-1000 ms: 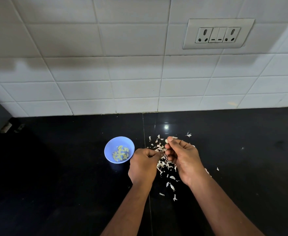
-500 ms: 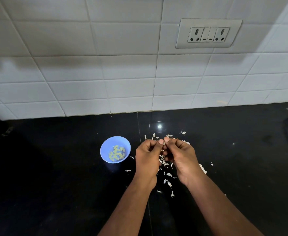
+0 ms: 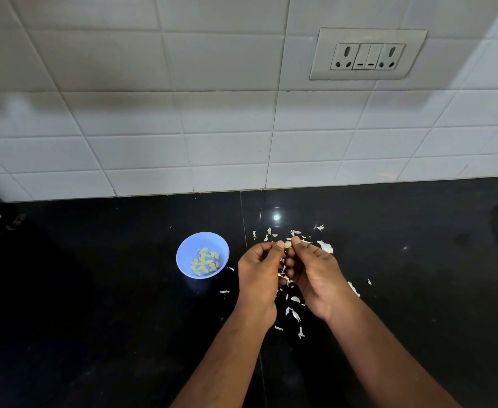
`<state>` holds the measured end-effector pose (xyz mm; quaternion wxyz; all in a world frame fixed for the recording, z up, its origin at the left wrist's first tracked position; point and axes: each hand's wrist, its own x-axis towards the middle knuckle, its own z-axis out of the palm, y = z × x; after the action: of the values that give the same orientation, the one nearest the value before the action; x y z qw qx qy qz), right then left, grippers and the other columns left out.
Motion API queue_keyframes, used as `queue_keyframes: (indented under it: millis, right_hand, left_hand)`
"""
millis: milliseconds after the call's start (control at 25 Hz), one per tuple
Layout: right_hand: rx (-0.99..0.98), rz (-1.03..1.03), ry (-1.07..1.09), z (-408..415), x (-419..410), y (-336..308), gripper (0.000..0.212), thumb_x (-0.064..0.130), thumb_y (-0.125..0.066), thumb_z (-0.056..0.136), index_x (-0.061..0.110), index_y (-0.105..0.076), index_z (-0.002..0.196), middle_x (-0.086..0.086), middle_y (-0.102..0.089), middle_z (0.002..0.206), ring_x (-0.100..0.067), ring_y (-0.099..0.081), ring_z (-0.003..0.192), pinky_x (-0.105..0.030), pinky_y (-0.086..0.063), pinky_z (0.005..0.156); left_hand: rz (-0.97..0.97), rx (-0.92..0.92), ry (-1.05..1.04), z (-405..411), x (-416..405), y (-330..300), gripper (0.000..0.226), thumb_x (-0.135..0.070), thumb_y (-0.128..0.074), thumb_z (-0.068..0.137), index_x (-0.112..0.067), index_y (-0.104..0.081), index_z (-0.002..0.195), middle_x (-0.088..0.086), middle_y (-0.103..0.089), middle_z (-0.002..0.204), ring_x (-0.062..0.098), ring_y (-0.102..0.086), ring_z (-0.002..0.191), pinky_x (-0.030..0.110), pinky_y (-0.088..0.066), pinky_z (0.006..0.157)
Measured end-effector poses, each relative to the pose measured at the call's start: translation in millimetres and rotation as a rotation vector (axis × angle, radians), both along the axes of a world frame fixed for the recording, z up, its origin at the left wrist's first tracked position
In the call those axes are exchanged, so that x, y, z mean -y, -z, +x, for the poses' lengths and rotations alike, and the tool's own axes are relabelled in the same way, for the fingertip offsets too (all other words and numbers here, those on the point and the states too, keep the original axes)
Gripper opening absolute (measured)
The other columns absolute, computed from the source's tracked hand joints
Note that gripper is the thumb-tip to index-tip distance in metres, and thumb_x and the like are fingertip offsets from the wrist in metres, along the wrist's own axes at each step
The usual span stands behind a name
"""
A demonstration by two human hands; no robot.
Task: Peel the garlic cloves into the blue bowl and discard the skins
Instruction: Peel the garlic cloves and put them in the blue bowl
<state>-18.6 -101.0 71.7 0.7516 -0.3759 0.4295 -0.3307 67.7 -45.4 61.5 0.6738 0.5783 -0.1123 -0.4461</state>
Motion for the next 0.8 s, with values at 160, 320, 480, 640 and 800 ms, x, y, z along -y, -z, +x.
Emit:
queue_keyframes:
  millis: [160, 320, 480, 640, 800]
  right_hand:
    - [-0.111, -0.175, 0.023, -2.4, 2.1, -5.2, 0.020, 0.018, -0.067, 0.101, 0.004, -0.072, 0.088, -0.009, -0.066, 0.071, -0.015, -0.059, 0.060, -0.029, -0.052, 0.060]
    - [-0.235, -0.352, -0.005, -7.2, 3.6, -11.9, 0.010, 0.008, -0.068, 0.099, 0.010, -0.078, 0.099, -0.003, -0.079, 0.087, -0.012, -0.074, 0.075, -0.022, -0.059, 0.070]
    - [-0.224, -0.341, 0.006, -9.3, 11.5, -10.2, 0.011, 0.004, -0.069, 0.097, 0.010, -0.077, 0.101, -0.003, -0.078, 0.084, -0.013, -0.074, 0.073, -0.022, -0.059, 0.067]
    - [-0.183, -0.337, 0.034, -11.1, 24.6, -7.0, 0.028, -0.001, -0.070, 0.095, 0.016, -0.071, 0.117, -0.013, -0.074, 0.086, -0.018, -0.073, 0.077, -0.024, -0.060, 0.073]
    - [-0.146, -0.384, -0.022, -16.9, 31.7, -6.0, 0.051, 0.003, -0.072, 0.094, 0.031, -0.059, 0.135, -0.016, -0.074, 0.090, -0.021, -0.075, 0.089, -0.027, -0.059, 0.089]
  left_hand:
    - [-0.035, -0.112, 0.006, -0.9, -0.4, -1.1, 0.007, -0.017, -0.072, 0.098, -0.013, -0.078, 0.097, 0.000, -0.076, 0.084, 0.006, -0.063, 0.067, 0.025, -0.048, 0.060]
    - [-0.043, -0.203, -0.014, 0.1, 5.0, 2.2, 0.005, -0.017, -0.074, 0.097, -0.015, -0.077, 0.100, 0.001, -0.074, 0.085, 0.011, -0.066, 0.074, 0.026, -0.051, 0.061]
    - [-0.061, -0.072, -0.040, -1.9, 12.2, 5.4, 0.011, -0.016, -0.071, 0.099, -0.008, -0.075, 0.106, 0.009, -0.074, 0.086, 0.011, -0.067, 0.070, 0.028, -0.052, 0.056]
    - [-0.083, 0.111, 0.023, -5.8, 16.1, 3.4, 0.008, -0.016, -0.072, 0.099, -0.015, -0.079, 0.104, 0.010, -0.079, 0.096, 0.016, -0.073, 0.081, 0.030, -0.054, 0.057]
    - [-0.057, 0.126, -0.052, -9.3, 22.6, 2.8, 0.010, -0.010, -0.071, 0.099, -0.014, -0.079, 0.105, 0.011, -0.078, 0.094, 0.016, -0.070, 0.078, 0.029, -0.054, 0.055]
